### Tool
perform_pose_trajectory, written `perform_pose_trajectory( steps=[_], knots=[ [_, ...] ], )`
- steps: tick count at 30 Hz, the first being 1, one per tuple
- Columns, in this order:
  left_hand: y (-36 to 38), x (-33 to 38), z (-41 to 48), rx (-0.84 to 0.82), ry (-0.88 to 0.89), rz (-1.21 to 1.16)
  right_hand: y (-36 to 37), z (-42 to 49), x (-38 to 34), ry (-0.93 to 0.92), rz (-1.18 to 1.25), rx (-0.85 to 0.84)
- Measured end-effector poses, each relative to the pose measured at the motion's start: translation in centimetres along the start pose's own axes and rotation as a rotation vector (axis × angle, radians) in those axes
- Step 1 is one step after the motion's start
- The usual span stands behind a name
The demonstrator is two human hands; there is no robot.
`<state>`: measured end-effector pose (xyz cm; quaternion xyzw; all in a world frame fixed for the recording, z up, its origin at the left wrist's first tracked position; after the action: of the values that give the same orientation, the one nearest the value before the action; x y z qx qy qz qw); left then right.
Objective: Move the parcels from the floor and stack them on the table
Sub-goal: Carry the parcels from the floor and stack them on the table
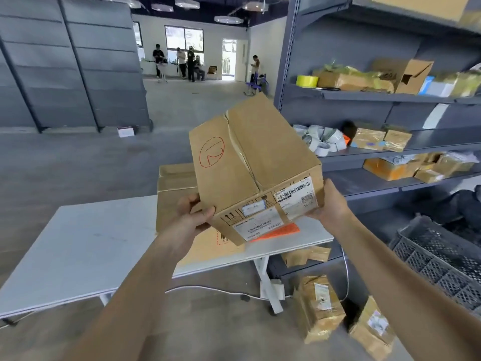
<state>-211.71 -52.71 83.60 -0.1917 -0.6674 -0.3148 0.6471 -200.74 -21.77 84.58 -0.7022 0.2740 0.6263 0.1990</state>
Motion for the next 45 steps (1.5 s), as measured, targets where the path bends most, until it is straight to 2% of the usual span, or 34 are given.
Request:
perform_pose_trajectory(
  steps=[2, 6, 9, 16, 22, 27, 37, 40, 45],
  knots=[
    [0.3, -0.4, 2.0, 0.015, -0.003, 0.014, -0.2, 2.4, 0.6, 0.04, 0.104, 0.001],
    [2.1, -0.4, 6.3, 0.09, 0.009, 0.01, -1.5, 8.3, -0.2, 0.027, 0.122, -0.014],
    [4.3, 0.3, 10.6, 0.114, 0.032, 0.021, -3.0, 12.7, -2.6, -0.029, 0.103, -0.035],
    [8.7, 1.6, 19.3, 0.207, 0.107, 0.005, -6.6, 22.9, -7.0, -0.031, 0.068, -0.074],
    [10.2, 1.4, 23.9, 0.238, 0.082, 0.052, -7.8, 27.9, -7.8, -0.074, 0.039, -0.077],
    [9.8, -0.7, 26.8, 0.302, 0.044, 0.001, -7.9, 30.9, -7.2, -0.081, 0.03, -0.085],
    [9.6, -4.5, 33.2, 0.207, -0.046, 0.019, -5.8, 35.9, -7.1, -0.172, 0.008, -0.046],
    [8.4, -3.3, 36.1, 0.199, -0.091, 0.094, -4.6, 38.1, -7.8, -0.202, -0.071, -0.037],
    [7.4, -1.0, 40.5, 0.037, -0.091, 0.217, -2.2, 41.6, -8.5, -0.126, -0.25, 0.014]
  ],
)
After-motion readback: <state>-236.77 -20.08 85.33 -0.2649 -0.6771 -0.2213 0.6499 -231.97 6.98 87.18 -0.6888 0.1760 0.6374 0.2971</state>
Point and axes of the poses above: each hand's wrist, its own z-axis towards the middle knuckle, its own y-axis out of the palm, x = y × z, the point moved 6 cm from there along z, towards the middle knuckle, and after that the axes turned 9 degrees about -x, right-handed, at the moved point
